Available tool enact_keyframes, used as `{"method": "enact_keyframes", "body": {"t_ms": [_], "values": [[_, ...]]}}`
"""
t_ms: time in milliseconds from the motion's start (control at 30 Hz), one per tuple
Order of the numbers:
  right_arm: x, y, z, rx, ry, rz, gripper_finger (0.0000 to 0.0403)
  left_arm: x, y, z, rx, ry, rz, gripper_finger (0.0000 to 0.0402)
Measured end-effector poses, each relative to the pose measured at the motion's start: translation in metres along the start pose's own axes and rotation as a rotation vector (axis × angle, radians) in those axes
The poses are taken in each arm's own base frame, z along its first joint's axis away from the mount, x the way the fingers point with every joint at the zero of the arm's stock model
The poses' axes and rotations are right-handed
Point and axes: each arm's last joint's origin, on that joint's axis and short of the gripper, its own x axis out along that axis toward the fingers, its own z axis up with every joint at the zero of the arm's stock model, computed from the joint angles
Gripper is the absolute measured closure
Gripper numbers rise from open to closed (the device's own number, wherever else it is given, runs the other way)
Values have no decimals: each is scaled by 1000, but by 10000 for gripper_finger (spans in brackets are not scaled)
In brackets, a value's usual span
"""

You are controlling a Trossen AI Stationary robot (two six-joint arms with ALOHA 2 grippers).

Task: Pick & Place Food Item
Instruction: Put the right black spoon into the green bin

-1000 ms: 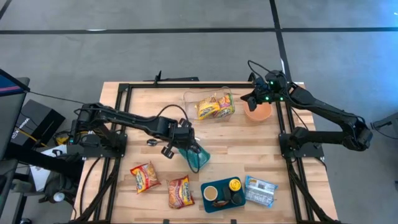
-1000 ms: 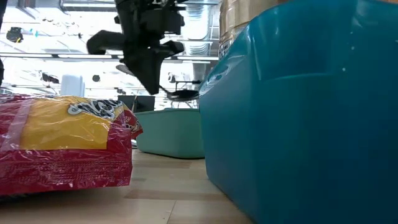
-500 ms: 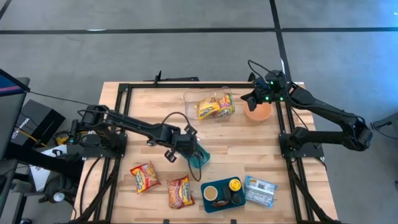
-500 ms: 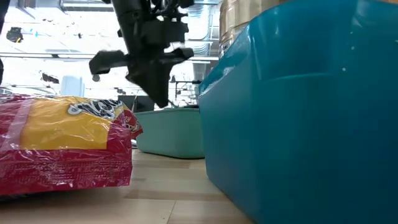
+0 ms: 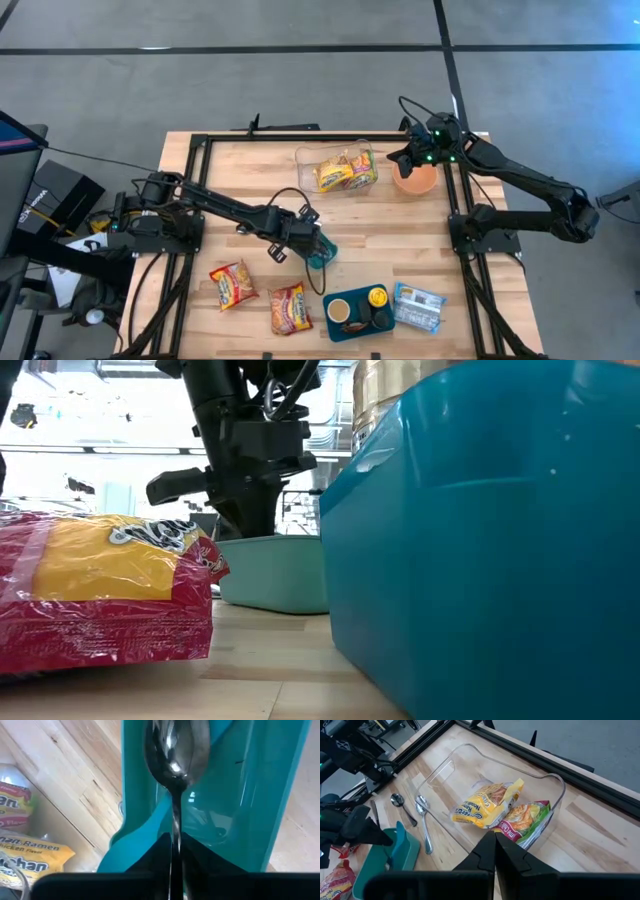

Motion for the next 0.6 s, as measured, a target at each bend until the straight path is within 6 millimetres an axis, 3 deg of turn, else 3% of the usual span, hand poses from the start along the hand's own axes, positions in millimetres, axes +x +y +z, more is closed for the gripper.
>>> {"method": "enact_keyframes", "body": {"t_ms": [600], "values": [[0,0,0,0,-1,0,403,0,4,5,-21,-46,35,375]]}}
